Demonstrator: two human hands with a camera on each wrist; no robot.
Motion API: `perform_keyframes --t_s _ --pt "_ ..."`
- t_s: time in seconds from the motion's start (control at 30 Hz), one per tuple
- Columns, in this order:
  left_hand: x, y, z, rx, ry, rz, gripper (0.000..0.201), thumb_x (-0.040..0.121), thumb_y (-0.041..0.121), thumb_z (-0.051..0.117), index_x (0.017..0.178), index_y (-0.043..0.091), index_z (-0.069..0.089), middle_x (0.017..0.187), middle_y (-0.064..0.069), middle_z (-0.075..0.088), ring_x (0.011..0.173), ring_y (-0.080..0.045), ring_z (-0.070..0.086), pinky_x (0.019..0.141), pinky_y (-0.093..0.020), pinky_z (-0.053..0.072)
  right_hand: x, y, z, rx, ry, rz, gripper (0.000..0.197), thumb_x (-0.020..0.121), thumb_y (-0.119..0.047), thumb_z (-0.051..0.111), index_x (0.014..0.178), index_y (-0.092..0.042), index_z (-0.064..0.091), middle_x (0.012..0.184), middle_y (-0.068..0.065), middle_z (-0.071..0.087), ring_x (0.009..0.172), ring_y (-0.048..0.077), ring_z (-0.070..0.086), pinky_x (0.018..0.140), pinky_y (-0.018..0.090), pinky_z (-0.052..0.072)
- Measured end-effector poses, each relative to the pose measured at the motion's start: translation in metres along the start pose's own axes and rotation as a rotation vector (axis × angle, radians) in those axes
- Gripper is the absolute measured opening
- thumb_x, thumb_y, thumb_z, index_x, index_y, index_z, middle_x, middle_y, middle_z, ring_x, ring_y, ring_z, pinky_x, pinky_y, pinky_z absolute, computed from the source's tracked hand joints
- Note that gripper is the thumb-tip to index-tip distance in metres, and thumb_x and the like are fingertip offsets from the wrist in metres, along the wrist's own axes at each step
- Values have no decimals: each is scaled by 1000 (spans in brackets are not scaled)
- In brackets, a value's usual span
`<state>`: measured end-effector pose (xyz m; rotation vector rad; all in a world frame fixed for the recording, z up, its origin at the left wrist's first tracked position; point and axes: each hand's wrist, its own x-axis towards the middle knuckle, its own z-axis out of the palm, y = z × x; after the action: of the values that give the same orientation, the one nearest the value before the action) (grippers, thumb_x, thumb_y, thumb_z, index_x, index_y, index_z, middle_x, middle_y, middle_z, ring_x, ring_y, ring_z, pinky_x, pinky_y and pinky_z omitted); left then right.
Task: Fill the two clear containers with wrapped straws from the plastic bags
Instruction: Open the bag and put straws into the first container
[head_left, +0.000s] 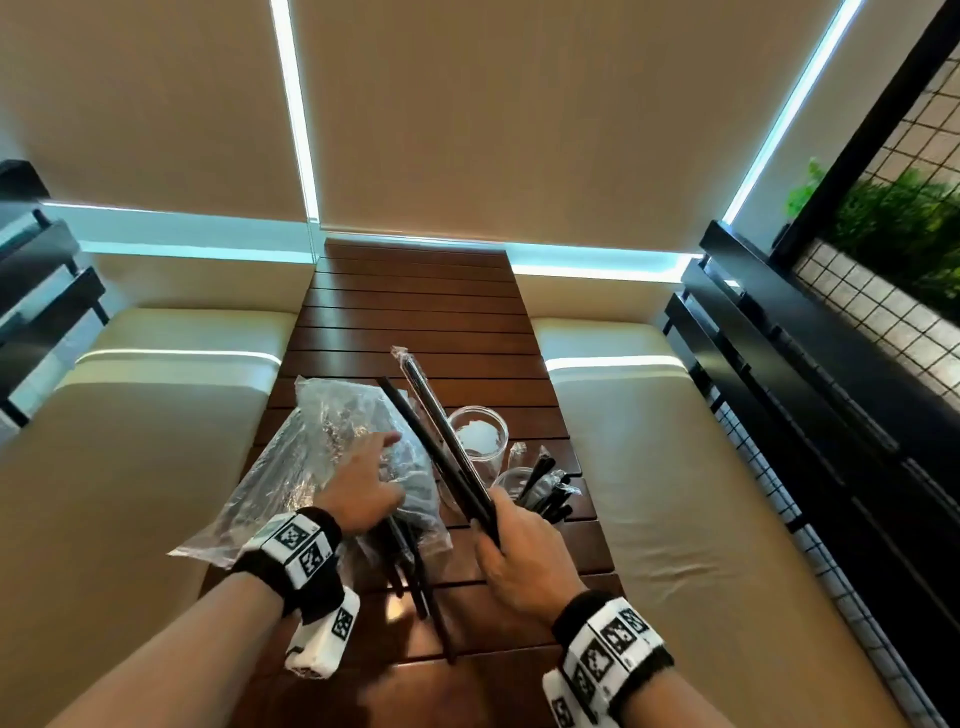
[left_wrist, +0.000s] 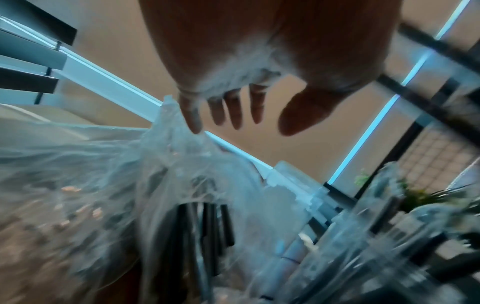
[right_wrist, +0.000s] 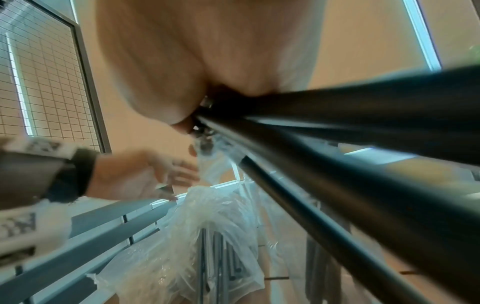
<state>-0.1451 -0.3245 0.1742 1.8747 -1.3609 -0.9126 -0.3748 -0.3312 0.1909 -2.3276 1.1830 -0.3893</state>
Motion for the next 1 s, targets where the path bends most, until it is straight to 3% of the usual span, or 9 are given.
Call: perform_keyframes --t_s 0.1,0.17,0.27,0.33,0.43,0.53,0.6,0.8,1.0 --pt "-22 42 -7 -365 -308 63 67 61 13 66 126 14 50 126 -6 60 119 -20 56 97 -34 47 18 -13 19 18 78 12 12 96 -35 47 103 -25 43 90 -2 63 81 24 62 63 34 41" --pt "-28 57 -2 -600 -338 51 53 63 13 72 114 10 57 117 -11 67 111 -24 64 96 -39 52 30 -23 27 45 125 10 26 93 -31 47 116 -23 44 92 2 65 83 26 63 64 36 46" --pt "-25 66 9 -714 -22 -67 44 70 33 85 97 6 64 103 -15 72 105 -33 67 94 -48 53 44 -43 31 30 138 -63 42 92 -24 46 134 -21 40 95 6 65 84 28 63 69 39 51" --pt "-21 70 13 -840 192 -175 42 79 33 78 99 -2 66 97 -16 74 97 -31 70 85 -42 58 49 -54 31 43 123 -104 48 95 -23 45 141 -19 32 98 7 65 84 28 64 68 38 50" --pt "-17 74 11 -898 336 -225 37 91 28 67 103 -7 62 95 -17 74 84 -23 72 76 -36 60 52 -61 29 37 118 -169 42 94 -20 48 134 -17 36 99 7 65 82 28 64 67 41 52" --pt "-14 77 7 -935 489 -233 34 90 35 66 79 4 62 75 -10 72 68 -19 70 71 -35 58 53 -62 25 40 98 -213 46 92 -18 51 135 -16 36 102 6 63 85 27 62 66 34 47" --pt "-10 79 5 -1008 548 -254 35 89 38 67 71 10 56 61 -3 62 55 -14 63 57 -28 54 55 -62 21 38 108 -199 41 93 -22 52 132 -16 39 103 5 63 87 25 62 65 30 43" --pt "-5 81 -9 -1231 534 -158 38 93 36 61 69 10 49 50 1 51 63 -17 62 73 -33 56 58 -58 13 -102 144 -223 18 95 -34 49 100 -17 47 92 3 62 79 25 61 69 44 53" --pt "2 67 -71 -1350 760 -113 39 94 40 58 73 10 45 48 1 47 50 -13 59 58 -30 54 53 -48 13 -89 127 -152 16 99 -35 44 100 -19 44 88 3 64 76 25 62 69 44 54"
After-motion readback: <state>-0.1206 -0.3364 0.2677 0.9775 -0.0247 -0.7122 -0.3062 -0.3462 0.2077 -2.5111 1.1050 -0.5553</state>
